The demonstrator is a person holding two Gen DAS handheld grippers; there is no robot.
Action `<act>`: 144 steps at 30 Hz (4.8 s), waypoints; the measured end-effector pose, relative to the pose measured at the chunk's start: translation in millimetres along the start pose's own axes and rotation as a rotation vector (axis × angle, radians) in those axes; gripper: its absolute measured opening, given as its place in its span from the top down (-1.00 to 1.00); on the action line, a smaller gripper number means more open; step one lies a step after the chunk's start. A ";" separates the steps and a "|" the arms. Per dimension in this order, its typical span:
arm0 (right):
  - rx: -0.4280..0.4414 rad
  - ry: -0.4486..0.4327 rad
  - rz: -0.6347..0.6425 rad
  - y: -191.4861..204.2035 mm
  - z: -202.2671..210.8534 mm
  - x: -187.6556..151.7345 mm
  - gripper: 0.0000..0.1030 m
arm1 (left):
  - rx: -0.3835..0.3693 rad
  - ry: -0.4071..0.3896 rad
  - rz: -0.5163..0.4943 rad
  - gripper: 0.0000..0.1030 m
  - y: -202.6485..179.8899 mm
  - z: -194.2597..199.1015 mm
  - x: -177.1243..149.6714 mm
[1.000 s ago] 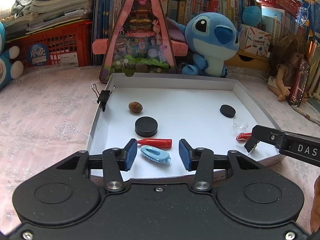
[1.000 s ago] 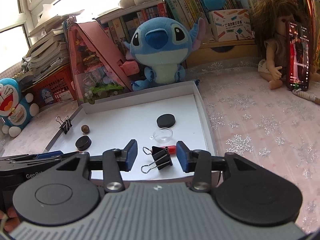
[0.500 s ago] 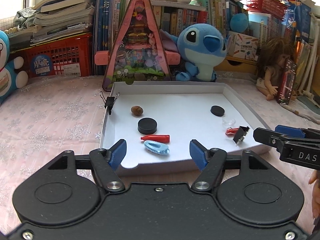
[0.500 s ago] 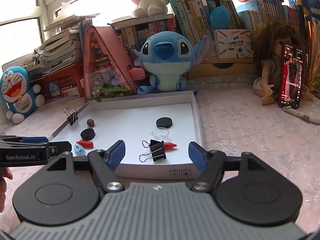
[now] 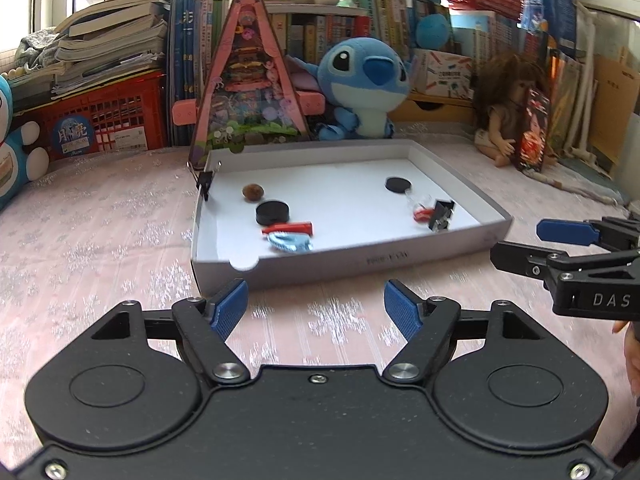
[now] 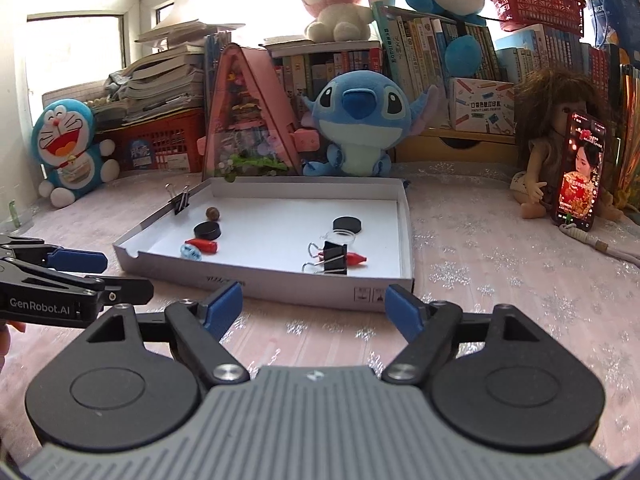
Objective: Organize rigid objects
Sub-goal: 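Move the left tool to the blue hair clip while the right tool approaches the brown nut, then grasp the blue hair clip with the left tool while the right tool grasps the brown nut, then carry the hair clip and nut in both tools over the tray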
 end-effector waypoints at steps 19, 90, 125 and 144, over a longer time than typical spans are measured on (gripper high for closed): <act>-0.028 -0.015 0.123 19.2 33.2 -41.2 -0.70 | -0.051 0.039 -0.002 -0.44 -7.6 19.9 -54.3; 0.094 0.040 0.084 48.4 31.9 -63.4 0.59 | -0.064 0.000 -0.016 0.30 -19.2 28.4 -61.5; 0.011 0.038 -0.144 -28.4 -39.6 71.6 0.60 | 0.011 -0.020 0.175 0.31 37.0 -46.5 88.3; -0.013 0.167 -0.261 -44.4 -145.1 86.4 0.60 | 0.090 0.083 0.266 0.30 70.5 -155.3 118.9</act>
Point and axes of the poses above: each gripper's, at about its wrist camera, not at the fingertips, and z roughly against the way its jaws point, y to its left, x to its top, the point moved 10 cm from there along -z, roughly the way its jaws point, and after that the axes turned 1 degree about y, right-handed, at the moved point
